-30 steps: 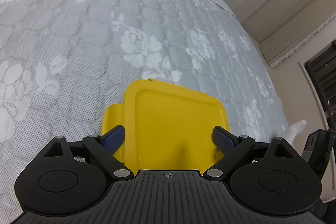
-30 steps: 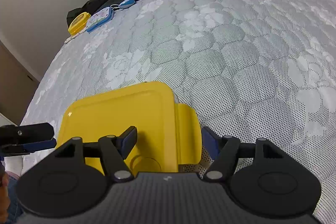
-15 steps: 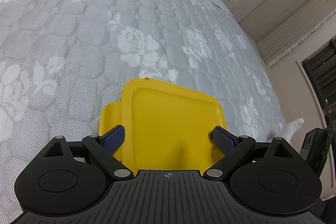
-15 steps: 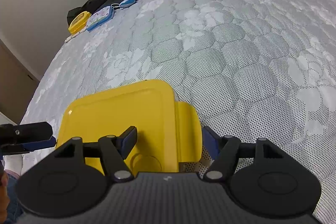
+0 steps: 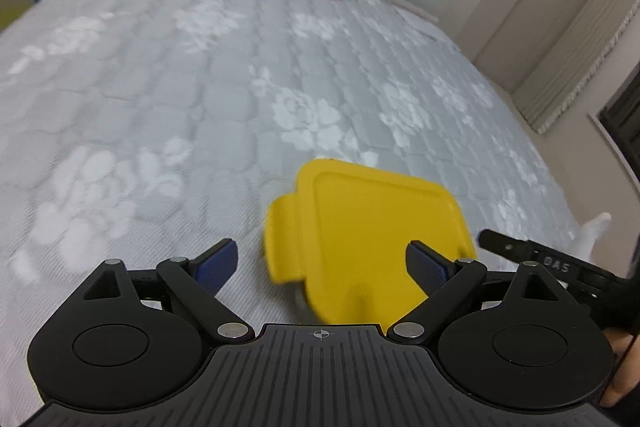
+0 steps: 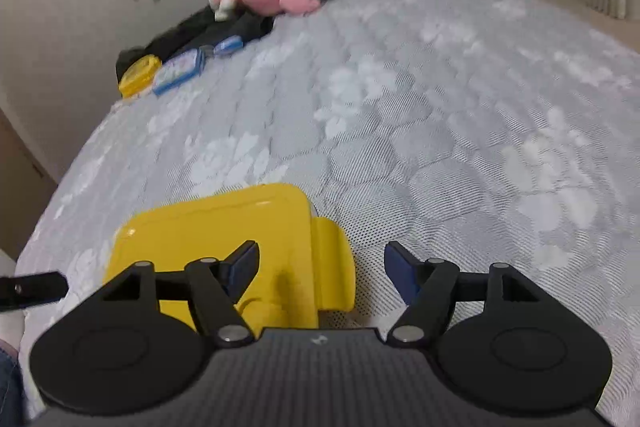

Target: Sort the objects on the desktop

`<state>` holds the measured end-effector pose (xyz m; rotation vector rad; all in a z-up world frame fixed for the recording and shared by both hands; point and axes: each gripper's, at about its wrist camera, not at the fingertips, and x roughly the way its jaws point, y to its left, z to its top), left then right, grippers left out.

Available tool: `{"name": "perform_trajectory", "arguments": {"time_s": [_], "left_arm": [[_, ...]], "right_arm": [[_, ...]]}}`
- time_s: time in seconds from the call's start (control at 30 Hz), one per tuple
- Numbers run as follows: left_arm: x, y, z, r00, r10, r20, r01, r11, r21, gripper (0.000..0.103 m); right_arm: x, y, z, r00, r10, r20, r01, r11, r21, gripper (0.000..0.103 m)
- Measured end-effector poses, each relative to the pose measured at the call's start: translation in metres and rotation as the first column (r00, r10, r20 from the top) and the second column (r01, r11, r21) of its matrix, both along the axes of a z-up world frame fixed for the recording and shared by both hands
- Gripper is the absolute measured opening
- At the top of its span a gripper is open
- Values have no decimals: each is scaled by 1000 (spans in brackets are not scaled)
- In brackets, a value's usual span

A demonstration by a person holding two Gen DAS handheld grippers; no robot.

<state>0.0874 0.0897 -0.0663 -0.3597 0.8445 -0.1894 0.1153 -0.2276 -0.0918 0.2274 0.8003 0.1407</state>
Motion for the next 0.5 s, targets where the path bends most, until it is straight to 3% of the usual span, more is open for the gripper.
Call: {"name": "perform_trajectory", "arguments": {"time_s": [0.13, 0.3, 0.37, 0.43, 0.5], "left_arm": [[-47, -8, -3, 998, 42, 39, -43, 999, 15, 98], [-101, -37, -28, 995, 48, 90, -60, 989, 134, 99], [-113, -47, -40, 994, 48, 103, -66, 981, 183, 100], [-118, -54, -52, 993, 42, 113, -66, 973, 220, 101], [-115, -60, -60, 994, 10, 111, -40, 963, 267, 101]], "right_arm": [[-56, -3, -4, 997, -21, 75, 22, 1000, -13, 81], [-128, 6, -39, 993, -19, 116, 33, 992, -123, 91], [-140, 16, -47, 991, 6, 131, 19, 982, -188, 94], [-141, 26, -50, 987, 37, 156, 2, 969, -246, 103], [-138, 31, -50, 980, 34, 195, 23, 960, -281, 102]]}}
